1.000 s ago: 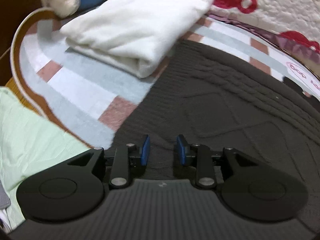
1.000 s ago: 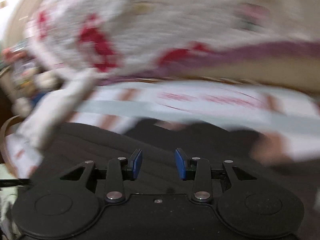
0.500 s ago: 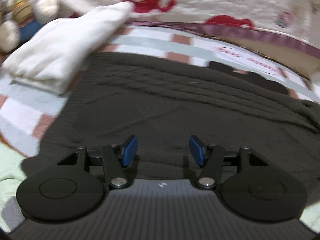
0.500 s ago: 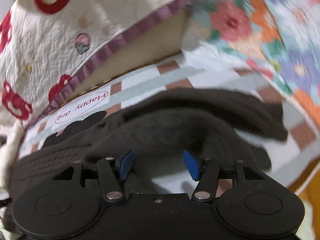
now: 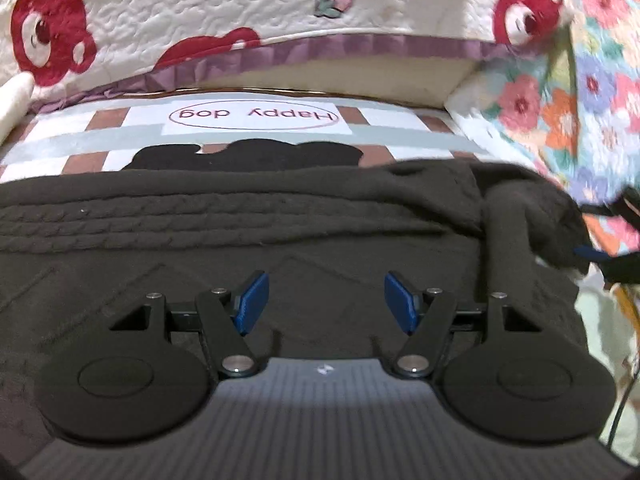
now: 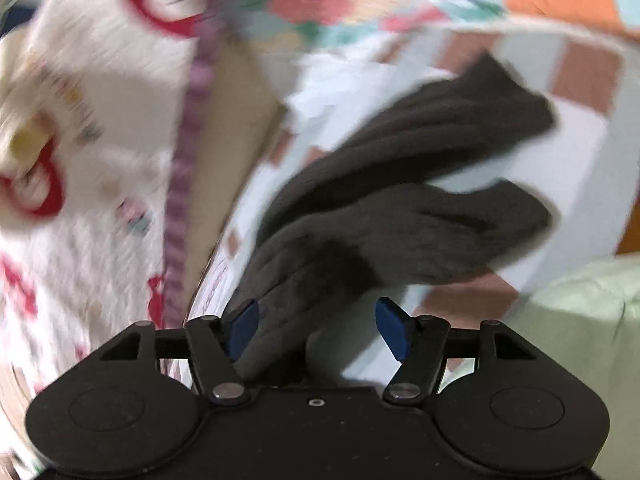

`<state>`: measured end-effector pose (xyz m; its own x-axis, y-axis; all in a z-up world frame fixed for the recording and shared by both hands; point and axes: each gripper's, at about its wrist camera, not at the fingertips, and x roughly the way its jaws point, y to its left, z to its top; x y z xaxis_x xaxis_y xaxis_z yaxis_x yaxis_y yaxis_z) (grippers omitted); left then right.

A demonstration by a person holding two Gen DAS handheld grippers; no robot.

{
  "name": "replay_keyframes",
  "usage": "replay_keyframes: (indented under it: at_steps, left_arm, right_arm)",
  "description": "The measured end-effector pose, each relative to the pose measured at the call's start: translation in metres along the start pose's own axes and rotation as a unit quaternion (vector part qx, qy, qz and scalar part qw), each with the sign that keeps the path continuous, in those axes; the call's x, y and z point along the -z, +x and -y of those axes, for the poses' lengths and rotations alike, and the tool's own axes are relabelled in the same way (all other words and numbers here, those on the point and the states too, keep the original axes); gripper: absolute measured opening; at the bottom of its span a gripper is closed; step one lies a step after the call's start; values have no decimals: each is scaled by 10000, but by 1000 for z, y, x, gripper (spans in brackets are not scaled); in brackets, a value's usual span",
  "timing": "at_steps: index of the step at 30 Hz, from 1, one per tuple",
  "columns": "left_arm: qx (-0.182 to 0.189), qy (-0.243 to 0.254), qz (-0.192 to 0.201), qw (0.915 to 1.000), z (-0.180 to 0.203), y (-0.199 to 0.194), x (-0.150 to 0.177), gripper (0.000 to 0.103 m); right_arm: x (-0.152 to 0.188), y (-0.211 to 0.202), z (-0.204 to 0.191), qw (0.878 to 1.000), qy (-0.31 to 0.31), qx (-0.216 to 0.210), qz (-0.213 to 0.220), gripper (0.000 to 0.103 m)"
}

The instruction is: Fold clothes

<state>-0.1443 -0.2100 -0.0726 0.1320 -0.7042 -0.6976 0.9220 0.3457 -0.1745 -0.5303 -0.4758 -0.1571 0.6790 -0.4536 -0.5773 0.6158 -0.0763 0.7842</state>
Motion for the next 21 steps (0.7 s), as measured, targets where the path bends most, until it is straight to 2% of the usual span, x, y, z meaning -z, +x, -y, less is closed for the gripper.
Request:
replay_keyframes:
  at_steps: [2,4,6,8,10,13,16,19,21]
  left_arm:
    - [-167,-4,-36,9999,5,-3,8,63]
    - [-178,-33,-54,9998,9,-1,8,63]
    - [-162,-65,-69,9998,12,2,6,63]
    - [-146,-96,-83,9998,16,4,5,63]
    - [-130,-128,-98,9998,19,6,4,63]
    - [-107,-176,-119,9997,24,10,1,63]
    - [-83,-223,-141,9996,30,13,-1,63]
    - [-72,-164,-122,9998,38,12,-2,63]
    - [-71,-69,-89,9999,45,9,-2,63]
  right_arm:
    - [-4,5,-2,9995,61,297,34,71]
    - [3,1,-17,9929,-931,679,289,71]
    - [10,-3,-32,9736,-1949,1056,550,71]
    - [17,-7,-47,9417,-2943,1419,803,71]
    - [32,-5,-47,8930,-3972,1878,973,71]
    - [45,3,-30,8504,-4665,2261,902,71]
    - [40,15,-9,8481,-4747,2235,737,71]
    - [36,25,-1,8288,-4988,2371,896,71]
    - [35,24,-4,8283,-5174,1960,881,69]
